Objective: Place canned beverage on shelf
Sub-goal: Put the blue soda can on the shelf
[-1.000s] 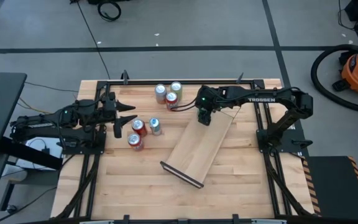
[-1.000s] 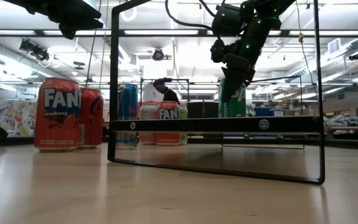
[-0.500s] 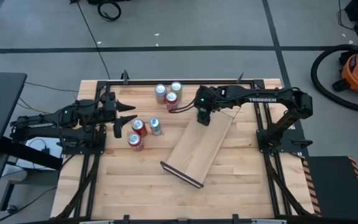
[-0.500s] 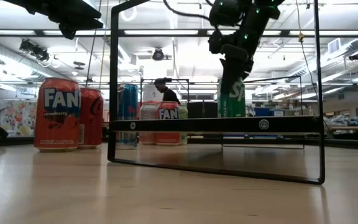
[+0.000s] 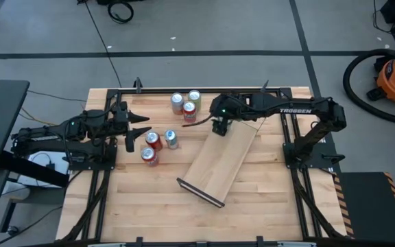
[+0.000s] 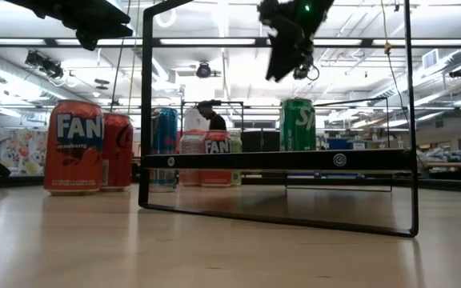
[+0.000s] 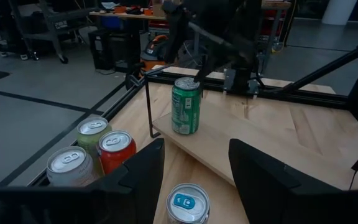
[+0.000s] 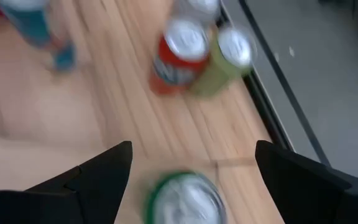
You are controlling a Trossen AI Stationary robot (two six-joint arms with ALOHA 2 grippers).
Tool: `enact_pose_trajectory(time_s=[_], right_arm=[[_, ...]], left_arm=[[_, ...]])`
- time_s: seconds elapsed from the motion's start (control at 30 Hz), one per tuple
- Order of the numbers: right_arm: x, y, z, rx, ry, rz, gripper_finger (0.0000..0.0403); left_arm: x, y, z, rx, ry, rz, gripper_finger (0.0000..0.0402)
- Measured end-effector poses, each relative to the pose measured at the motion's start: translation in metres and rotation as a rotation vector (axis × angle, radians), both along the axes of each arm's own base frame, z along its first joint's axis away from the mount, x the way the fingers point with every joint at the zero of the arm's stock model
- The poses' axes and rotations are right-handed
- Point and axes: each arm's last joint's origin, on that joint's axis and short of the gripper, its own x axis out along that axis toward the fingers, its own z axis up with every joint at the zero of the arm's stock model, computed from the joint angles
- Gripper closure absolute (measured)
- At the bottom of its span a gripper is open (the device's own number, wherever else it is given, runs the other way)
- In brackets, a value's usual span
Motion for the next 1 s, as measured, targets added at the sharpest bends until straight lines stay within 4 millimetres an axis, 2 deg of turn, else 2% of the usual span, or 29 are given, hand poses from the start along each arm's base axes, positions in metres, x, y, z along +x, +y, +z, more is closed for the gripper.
enact_pose_trajectory(time_s=[0.2, 0.5, 0.57, 1.0], right_arm=[[0.016, 0.012, -0.001, -0.021, -0.079, 0.058, 0.0051], [0.056, 0.015, -0.041, 0.019, -0.068, 0.114, 0.0051], [0.066, 0.015, -0.044, 0.022, -0.072, 0.137, 0.0051], [0.128, 0.031, -0.044, 0.022, -0.104, 0.337, 0.0051]], left_arm=[[0.0, 0.0, 0.0, -0.009, -0.003, 0.002, 0.021], [0.004, 0.0, -0.001, -0.007, 0.007, 0.001, 0.021], [0.005, 0.0, -0.002, -0.006, 0.018, 0.001, 0.021], [0.013, 0.001, -0.004, 0.001, 0.034, 0.0, 0.021]])
